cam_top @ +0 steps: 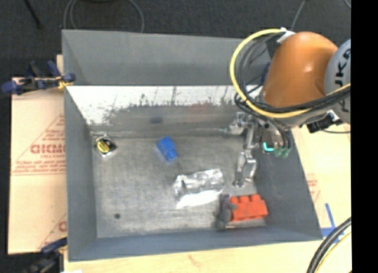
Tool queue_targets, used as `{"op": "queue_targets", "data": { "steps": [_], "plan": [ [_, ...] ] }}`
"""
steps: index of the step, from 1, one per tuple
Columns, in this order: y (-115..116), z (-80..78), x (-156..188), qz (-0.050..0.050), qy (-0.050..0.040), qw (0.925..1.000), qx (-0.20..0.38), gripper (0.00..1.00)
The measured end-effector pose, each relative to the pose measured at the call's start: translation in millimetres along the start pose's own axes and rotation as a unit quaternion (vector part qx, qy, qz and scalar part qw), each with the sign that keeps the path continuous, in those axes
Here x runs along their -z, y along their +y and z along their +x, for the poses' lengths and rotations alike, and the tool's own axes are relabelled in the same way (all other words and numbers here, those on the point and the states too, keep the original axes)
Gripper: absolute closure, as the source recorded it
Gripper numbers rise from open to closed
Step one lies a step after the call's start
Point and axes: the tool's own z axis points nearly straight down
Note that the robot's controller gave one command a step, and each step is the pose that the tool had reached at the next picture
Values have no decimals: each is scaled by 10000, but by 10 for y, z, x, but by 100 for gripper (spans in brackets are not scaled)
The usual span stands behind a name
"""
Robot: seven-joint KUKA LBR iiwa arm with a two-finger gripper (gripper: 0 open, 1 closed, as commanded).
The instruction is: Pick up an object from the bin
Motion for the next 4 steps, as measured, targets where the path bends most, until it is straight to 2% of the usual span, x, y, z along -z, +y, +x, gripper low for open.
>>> {"op": "queue_targets", "data": {
  "steps": [1, 2, 3, 4],
  "plan": [
    [-2, 264, -1039, 2, 11, 9999, 154, 0],
    [204, -150, -1481, 5, -58, 9986, 527, 0],
    [197, -170, -1445, 11, -95, 9986, 529, 100],
    [462, 15, -188, 8, -60, 9979, 638, 100]
  ]
}}
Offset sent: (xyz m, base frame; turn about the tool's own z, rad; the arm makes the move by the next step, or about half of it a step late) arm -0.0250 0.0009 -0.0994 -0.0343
